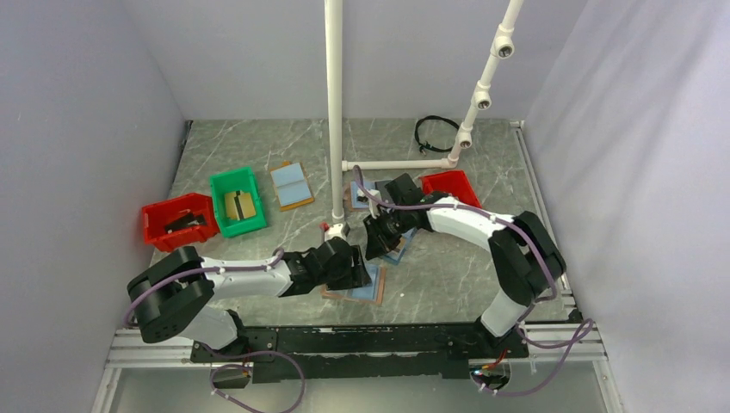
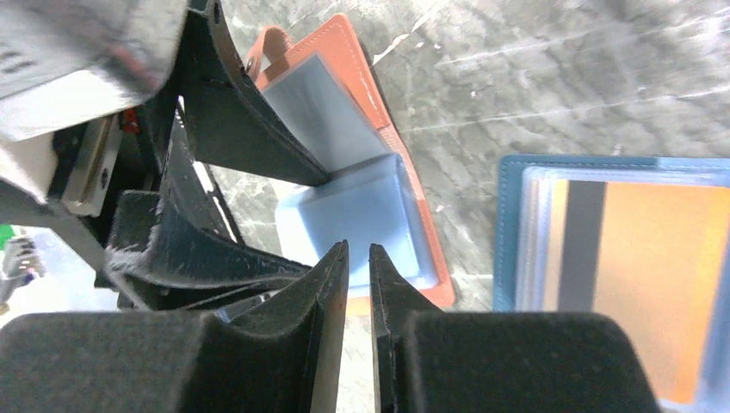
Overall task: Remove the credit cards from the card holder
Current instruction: Remove the credit card from the card holder.
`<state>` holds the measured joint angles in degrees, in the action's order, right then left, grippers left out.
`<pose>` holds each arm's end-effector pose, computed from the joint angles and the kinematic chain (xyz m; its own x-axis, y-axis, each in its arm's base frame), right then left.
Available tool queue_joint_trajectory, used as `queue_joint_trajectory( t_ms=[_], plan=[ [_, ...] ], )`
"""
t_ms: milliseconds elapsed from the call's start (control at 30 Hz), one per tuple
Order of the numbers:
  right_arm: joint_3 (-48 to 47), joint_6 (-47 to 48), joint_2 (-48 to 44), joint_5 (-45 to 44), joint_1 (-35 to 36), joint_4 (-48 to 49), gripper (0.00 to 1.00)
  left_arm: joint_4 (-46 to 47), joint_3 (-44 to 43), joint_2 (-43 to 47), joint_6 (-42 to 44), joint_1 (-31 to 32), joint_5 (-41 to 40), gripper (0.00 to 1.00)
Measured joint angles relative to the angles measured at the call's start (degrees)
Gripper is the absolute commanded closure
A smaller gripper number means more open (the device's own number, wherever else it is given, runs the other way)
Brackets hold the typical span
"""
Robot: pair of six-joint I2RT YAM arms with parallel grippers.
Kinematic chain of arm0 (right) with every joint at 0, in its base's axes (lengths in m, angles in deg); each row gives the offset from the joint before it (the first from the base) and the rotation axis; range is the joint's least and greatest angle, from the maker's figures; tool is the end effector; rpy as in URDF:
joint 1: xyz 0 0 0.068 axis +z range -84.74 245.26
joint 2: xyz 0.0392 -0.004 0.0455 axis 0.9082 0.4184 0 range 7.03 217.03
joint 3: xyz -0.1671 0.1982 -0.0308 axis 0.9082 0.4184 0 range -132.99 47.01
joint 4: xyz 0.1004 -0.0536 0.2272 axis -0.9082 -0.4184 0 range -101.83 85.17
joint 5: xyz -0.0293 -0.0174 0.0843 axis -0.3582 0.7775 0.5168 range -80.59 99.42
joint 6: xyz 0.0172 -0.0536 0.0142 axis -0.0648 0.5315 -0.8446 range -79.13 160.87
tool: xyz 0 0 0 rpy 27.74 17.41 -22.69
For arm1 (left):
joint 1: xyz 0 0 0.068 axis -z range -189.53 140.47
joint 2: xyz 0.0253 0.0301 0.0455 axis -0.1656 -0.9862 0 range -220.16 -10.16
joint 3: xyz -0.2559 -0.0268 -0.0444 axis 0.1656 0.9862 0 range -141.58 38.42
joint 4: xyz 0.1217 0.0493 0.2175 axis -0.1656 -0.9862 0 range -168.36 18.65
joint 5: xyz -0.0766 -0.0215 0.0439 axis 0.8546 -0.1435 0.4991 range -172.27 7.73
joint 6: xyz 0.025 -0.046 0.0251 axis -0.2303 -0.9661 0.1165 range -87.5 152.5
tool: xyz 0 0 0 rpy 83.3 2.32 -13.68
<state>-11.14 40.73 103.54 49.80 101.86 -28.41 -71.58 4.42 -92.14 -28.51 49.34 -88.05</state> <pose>0.2421 0.2133 0.1703 -0.7102 -0.5250 -0.4691 -0.6971 0.4311 0.5728 0.1406 -0.2247 0.1409 -0.9014 -0.1909 -0.3887 0.0588 0.8353 -0.5466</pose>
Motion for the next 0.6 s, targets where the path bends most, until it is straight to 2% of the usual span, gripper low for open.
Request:
queue_joint_trajectory(
  t_ms=[200, 600],
  plan=[
    [0.0, 5.1, -2.8, -4.1, -0.5, -2.6, 0.83, 0.0, -0.2, 0.2, 0.9, 0.9, -1.0, 0.26],
    [-0.1, 6.6, 2.8, -10.4, 1.0, -5.1, 0.8, -0.1, -0.9, -0.7, 1.9, 1.2, -1.0, 0.23]
  ],
)
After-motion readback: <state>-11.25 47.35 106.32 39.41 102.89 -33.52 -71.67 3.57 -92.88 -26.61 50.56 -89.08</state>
